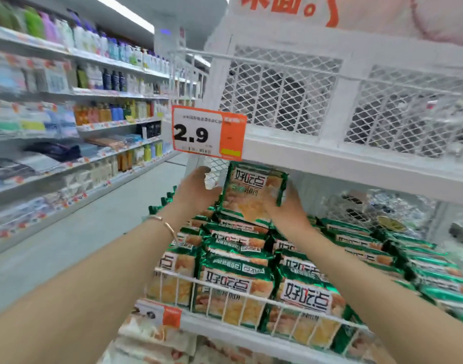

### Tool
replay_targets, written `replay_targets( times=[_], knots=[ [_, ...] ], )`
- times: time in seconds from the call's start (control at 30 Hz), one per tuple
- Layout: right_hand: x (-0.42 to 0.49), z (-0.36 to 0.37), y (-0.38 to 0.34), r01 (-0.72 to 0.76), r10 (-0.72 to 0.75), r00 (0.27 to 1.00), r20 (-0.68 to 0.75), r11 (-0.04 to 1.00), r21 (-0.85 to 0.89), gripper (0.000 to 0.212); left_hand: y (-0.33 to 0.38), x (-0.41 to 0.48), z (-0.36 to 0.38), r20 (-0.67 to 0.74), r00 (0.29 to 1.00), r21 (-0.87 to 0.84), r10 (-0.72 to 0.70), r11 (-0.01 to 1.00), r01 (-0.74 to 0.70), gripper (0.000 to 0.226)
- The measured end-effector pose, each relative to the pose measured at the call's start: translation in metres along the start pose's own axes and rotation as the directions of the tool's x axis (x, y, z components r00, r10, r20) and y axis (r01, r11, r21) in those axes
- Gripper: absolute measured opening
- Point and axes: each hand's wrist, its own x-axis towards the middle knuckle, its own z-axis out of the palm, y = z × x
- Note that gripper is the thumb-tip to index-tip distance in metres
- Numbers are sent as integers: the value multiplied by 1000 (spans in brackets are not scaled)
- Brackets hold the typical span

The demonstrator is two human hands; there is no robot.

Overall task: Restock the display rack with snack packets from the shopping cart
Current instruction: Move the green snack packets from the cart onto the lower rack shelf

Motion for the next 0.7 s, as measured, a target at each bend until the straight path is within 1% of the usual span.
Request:
replay_targets(
  times=[0.03, 0.07, 0.1, 0.13, 0.17, 0.2, 0.27, 0.33, 0.43, 0.53, 0.63, 0.7],
  knots=[
    [-16, 0, -12, 77, -77, 997, 6, 993, -88, 41, -4, -18, -13, -7, 1000, 80, -12, 997, 13, 63],
    [-30, 1, -22, 148, -145, 989, 31, 974, -171, 35, -8, -38, -28, -11, 1000, 148, -24, 989, 26, 59],
    [-45, 5, -29, 190, -173, 981, 89, 948, -256, 44, -15, -60, -42, -5, 999, 192, -50, 980, 50, 57],
    [-61, 9, -39, 236, -194, 968, 159, 917, -321, 61, -23, -82, -57, 3, 997, 218, -80, 973, 78, 57],
    [-78, 14, -52, 282, -211, 952, 223, 890, -359, 75, -30, -106, -73, 14, 992, 233, -124, 965, 117, 57],
    [-96, 20, -66, 321, -225, 933, 281, 873, -366, 81, -38, -132, -89, 20, 985, 241, -169, 957, 160, 57],
    [-134, 37, -95, 377, -233, 892, 387, 856, -354, 83, -57, -183, -120, 28, 962, 259, -271, 932, 254, 56],
    [-170, 57, -120, 429, -233, 840, 489, 838, -337, 81, -74, -232, -152, 31, 919, 262, -394, 890, 373, 56],
    [-215, 98, -146, 498, -247, 754, 609, 820, -284, 76, -101, -300, -198, -32, 822, 215, -568, 800, 560, 55],
    [-255, 143, -162, 545, -253, 671, 697, 806, -233, 70, -143, -355, -231, -39, 729, 119, -683, 722, 682, 52],
    [-284, 187, -178, 605, -257, 548, 796, 779, -165, 66, -179, -398, -260, -73, 612, 37, -788, 611, 791, 50],
    [-294, 221, -188, 646, -255, 451, 855, 755, -115, 65, -194, -417, -277, -104, 550, 13, -829, 552, 834, 40]
  ],
)
